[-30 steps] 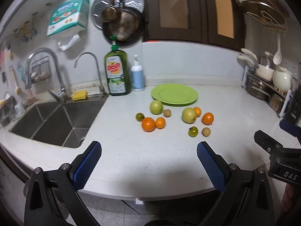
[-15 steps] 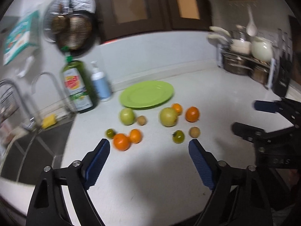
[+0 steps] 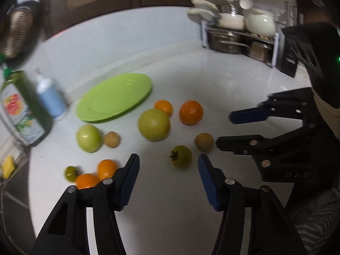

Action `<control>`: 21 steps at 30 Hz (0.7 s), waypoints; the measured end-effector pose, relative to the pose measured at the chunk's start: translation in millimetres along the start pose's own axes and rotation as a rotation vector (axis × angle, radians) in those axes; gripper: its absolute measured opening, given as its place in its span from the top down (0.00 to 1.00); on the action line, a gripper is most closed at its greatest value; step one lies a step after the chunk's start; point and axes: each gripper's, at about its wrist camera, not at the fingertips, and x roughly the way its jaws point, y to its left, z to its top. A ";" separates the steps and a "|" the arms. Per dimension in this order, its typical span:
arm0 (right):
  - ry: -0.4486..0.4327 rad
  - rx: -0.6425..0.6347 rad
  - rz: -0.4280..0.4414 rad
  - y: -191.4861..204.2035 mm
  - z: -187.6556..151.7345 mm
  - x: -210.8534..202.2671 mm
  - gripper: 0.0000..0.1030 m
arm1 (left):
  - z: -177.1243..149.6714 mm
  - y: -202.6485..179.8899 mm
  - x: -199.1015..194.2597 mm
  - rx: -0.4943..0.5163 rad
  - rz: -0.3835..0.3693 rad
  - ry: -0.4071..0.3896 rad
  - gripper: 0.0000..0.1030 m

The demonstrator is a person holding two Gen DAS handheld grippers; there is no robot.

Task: Organize fruits
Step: 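Grasp the green tomato with the left tool while the right tool grasps a brown kiwi-like fruit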

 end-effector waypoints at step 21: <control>0.090 0.024 0.055 -3.8 8.7 38.6 0.73 | 6.6 9.7 51.8 0.025 -0.197 0.070 0.71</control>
